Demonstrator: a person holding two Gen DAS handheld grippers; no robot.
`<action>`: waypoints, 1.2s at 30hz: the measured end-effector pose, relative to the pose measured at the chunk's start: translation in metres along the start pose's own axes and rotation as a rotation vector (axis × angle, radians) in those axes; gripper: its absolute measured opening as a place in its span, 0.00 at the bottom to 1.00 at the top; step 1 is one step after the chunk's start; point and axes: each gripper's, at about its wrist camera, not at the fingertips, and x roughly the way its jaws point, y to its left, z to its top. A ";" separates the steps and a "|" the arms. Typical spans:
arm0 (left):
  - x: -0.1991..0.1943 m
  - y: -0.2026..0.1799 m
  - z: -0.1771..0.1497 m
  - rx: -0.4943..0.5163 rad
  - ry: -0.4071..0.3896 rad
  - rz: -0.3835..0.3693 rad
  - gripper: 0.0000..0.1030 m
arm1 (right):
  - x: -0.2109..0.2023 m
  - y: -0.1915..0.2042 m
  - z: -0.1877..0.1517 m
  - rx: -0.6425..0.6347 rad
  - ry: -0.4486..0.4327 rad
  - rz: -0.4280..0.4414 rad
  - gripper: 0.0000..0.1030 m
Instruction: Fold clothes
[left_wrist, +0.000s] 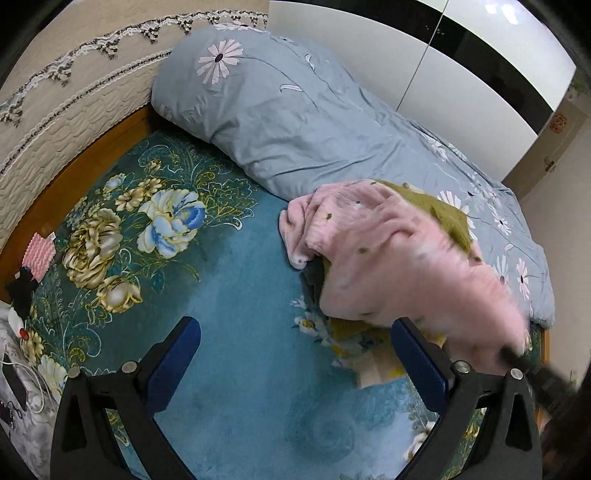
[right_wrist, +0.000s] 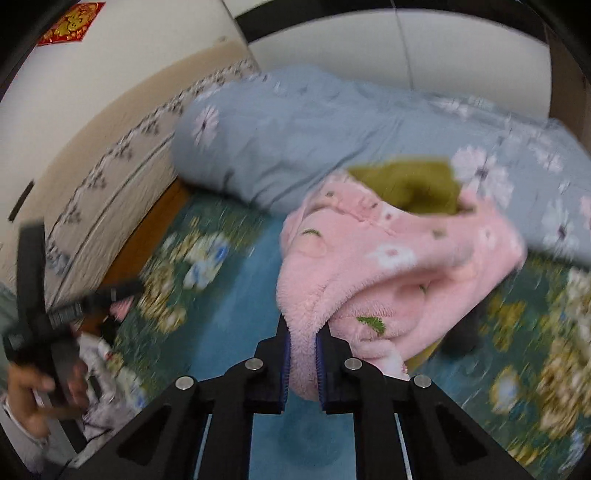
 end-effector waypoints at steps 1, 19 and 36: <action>-0.003 0.001 -0.004 0.000 0.008 -0.005 1.00 | 0.008 0.001 -0.009 0.010 0.021 0.008 0.12; -0.010 0.003 -0.068 0.051 0.108 0.101 1.00 | 0.084 -0.008 -0.112 0.172 0.233 0.147 0.51; 0.134 -0.160 -0.139 0.629 0.269 0.098 1.00 | 0.015 -0.221 -0.128 0.678 0.206 -0.226 0.59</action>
